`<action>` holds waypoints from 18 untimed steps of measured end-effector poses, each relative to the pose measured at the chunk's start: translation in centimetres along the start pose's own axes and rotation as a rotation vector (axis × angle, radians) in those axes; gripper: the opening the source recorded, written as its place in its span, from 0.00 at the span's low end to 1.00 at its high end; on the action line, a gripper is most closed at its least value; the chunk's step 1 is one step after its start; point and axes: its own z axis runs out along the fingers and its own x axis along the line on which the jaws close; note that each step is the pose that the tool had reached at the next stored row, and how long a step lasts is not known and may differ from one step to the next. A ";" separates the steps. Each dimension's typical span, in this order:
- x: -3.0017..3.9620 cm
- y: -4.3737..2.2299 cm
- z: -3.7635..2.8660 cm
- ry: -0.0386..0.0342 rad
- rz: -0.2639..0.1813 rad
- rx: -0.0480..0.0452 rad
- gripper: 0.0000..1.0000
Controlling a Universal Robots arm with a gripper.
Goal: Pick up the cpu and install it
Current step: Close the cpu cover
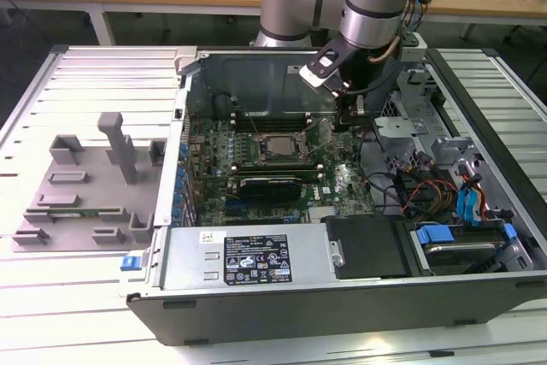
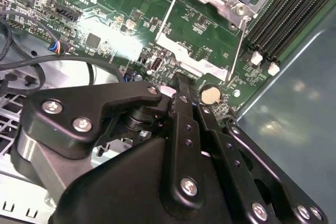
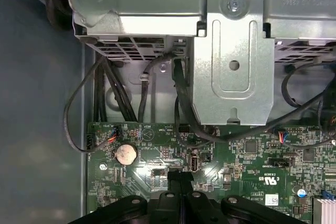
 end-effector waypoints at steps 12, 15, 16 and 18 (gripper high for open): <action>0.04 -1.78 0.00 0.0003 0.000 -0.0111 0.11; 0.09 -2.55 -0.01 0.0001 0.000 -0.0190 0.11; 0.10 -2.95 -0.02 0.0000 0.000 -0.0231 0.11; 0.11 -3.37 -0.02 0.0000 0.000 -0.0280 0.11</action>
